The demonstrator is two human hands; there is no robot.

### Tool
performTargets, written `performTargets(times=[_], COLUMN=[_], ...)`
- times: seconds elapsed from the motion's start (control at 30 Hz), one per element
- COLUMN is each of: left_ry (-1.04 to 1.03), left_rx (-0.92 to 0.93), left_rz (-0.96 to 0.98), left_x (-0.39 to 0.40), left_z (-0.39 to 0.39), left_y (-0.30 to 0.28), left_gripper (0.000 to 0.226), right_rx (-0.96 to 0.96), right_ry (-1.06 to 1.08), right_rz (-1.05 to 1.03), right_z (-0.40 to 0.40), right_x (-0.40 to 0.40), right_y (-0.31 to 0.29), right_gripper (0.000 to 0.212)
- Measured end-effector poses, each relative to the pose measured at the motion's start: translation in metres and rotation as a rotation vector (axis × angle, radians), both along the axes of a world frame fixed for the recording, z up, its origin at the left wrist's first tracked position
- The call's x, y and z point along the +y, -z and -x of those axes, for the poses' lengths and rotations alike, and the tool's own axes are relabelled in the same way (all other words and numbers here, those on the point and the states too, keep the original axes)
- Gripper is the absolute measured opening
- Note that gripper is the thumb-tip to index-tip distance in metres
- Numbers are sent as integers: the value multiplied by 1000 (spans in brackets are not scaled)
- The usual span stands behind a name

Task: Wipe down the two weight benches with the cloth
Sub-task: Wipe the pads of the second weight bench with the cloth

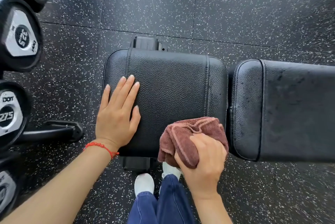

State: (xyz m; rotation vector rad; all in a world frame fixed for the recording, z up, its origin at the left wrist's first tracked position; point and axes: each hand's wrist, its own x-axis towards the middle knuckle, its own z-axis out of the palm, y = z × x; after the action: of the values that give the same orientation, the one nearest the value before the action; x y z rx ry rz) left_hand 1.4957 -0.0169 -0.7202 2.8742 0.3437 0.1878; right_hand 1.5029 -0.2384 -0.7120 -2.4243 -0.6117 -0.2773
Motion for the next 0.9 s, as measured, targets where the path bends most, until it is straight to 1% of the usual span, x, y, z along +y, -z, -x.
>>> performTargets(times=[0.2, 0.33, 0.47, 0.57, 0.63, 0.77, 0.9], left_ry=[-13, -75, -1, 58, 31, -34, -27], left_rx=[55, 32, -24, -16, 24, 80, 98], left_rz=[-50, -23, 35, 29, 44, 3, -36], left_x=[-7, -22, -52, -80, -93, -101, -103], left_z=[-1, -2, -11, -26, -34, -42, -42], left_y=[-4, -12, -17, -15, -12, -6, -6], left_gripper=[52, 50, 50, 50, 51, 53, 54], right_rx=[-43, -43, -17, 35, 50, 71, -24], right_ry=[-34, 28, 134, 108, 87, 23, -3], right_rz=[17, -10, -37, 23, 63, 61, 3], right_z=[-27, -49, -110, -159, -178, -184, -176], right_x=[2, 11, 27, 36, 39, 37, 8], right_y=[-2, -3, -8, -11, -10, -15, -30], right_gripper=[35, 38, 37, 38, 40, 41, 35])
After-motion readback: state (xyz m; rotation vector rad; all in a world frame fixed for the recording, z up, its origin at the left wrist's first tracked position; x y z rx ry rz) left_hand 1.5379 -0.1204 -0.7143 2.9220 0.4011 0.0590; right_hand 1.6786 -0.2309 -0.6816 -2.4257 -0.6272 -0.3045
